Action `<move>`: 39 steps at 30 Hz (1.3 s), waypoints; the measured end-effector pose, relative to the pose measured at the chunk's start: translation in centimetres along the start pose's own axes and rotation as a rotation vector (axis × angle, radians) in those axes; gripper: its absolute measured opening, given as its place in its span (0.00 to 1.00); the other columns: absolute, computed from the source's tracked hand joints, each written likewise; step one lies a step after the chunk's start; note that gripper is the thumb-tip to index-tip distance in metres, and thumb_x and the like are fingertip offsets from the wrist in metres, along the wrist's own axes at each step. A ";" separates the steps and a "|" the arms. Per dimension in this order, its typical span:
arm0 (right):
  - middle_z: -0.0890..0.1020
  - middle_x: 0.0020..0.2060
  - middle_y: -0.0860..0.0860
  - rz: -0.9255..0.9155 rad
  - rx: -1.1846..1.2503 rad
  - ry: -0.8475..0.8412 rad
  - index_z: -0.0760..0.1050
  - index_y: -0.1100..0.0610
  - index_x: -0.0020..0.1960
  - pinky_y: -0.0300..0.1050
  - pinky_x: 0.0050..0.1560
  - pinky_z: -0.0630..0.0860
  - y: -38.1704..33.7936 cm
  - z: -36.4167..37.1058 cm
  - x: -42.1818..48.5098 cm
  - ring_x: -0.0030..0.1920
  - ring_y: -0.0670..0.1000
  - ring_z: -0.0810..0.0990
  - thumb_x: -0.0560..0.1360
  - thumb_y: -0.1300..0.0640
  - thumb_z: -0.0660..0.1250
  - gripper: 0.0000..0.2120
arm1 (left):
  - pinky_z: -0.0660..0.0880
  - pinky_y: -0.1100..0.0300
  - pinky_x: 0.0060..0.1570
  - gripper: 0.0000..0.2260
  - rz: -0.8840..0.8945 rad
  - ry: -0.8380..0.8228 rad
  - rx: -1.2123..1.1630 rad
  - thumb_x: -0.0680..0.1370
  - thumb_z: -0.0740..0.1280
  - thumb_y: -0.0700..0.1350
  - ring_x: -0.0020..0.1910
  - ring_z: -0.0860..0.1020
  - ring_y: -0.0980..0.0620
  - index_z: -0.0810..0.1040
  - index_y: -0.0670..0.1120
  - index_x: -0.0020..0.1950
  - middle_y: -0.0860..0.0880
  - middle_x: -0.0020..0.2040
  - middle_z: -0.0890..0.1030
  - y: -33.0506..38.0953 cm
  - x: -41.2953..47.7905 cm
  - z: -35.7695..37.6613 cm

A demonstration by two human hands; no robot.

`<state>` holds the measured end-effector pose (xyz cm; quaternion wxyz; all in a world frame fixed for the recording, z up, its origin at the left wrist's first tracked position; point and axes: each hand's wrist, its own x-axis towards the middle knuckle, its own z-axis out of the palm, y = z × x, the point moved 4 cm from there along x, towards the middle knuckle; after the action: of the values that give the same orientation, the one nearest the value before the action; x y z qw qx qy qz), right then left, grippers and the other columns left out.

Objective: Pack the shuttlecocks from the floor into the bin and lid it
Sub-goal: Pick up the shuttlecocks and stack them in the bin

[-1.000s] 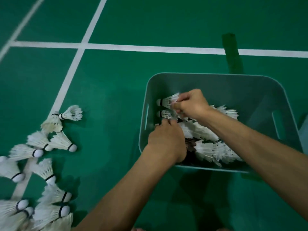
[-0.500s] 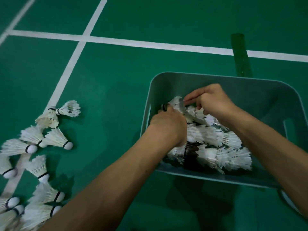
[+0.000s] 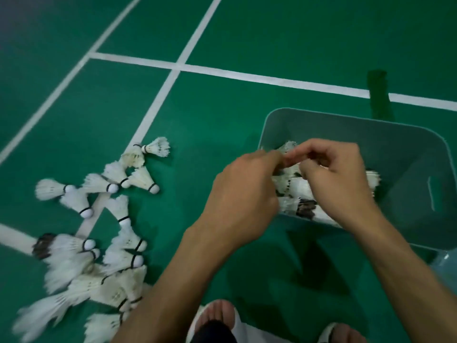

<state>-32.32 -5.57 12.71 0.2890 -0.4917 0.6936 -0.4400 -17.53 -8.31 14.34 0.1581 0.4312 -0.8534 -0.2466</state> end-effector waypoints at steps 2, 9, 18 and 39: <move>0.83 0.35 0.45 -0.195 -0.152 -0.046 0.84 0.52 0.44 0.50 0.39 0.78 -3.0 3.6 -1.7 0.31 0.49 0.76 0.68 0.61 0.64 0.12 | 0.76 0.49 0.47 0.13 -0.078 0.199 -0.132 0.72 0.61 0.35 0.49 0.79 0.46 0.77 0.46 0.53 0.50 0.50 0.82 -3.7 -3.1 -0.7; 0.81 0.44 0.52 -0.457 -0.370 -0.365 0.78 0.56 0.48 0.53 0.43 0.78 -3.7 16.4 -4.7 0.42 0.58 0.80 0.68 0.54 0.60 0.13 | 0.76 0.46 0.53 0.10 -0.712 0.353 -0.122 0.74 0.65 0.40 0.53 0.78 0.47 0.77 0.48 0.55 0.49 0.53 0.78 -17.4 -14.9 3.6; 0.73 0.66 0.52 -0.533 -0.582 -0.841 0.69 0.55 0.71 0.54 0.55 0.79 0.0 29.3 -7.4 0.64 0.55 0.72 0.72 0.63 0.67 0.28 | 0.72 0.50 0.49 0.23 -1.291 0.568 0.179 0.71 0.73 0.53 0.54 0.73 0.44 0.70 0.46 0.59 0.47 0.54 0.74 -19.8 -27.8 3.5; 0.78 0.49 0.53 -0.474 -0.534 -0.913 0.75 0.56 0.53 0.53 0.48 0.76 1.2 31.5 -8.2 0.49 0.58 0.78 0.78 0.51 0.66 0.09 | 0.69 0.53 0.46 0.37 -1.020 0.263 0.063 0.66 0.71 0.40 0.55 0.72 0.39 0.62 0.49 0.72 0.41 0.58 0.70 -22.0 -24.0 5.7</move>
<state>-3.72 -7.97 -2.61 0.3184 -0.8294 0.4568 -0.0459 8.06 1.71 -4.00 0.1108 0.8236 -0.5149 -0.2103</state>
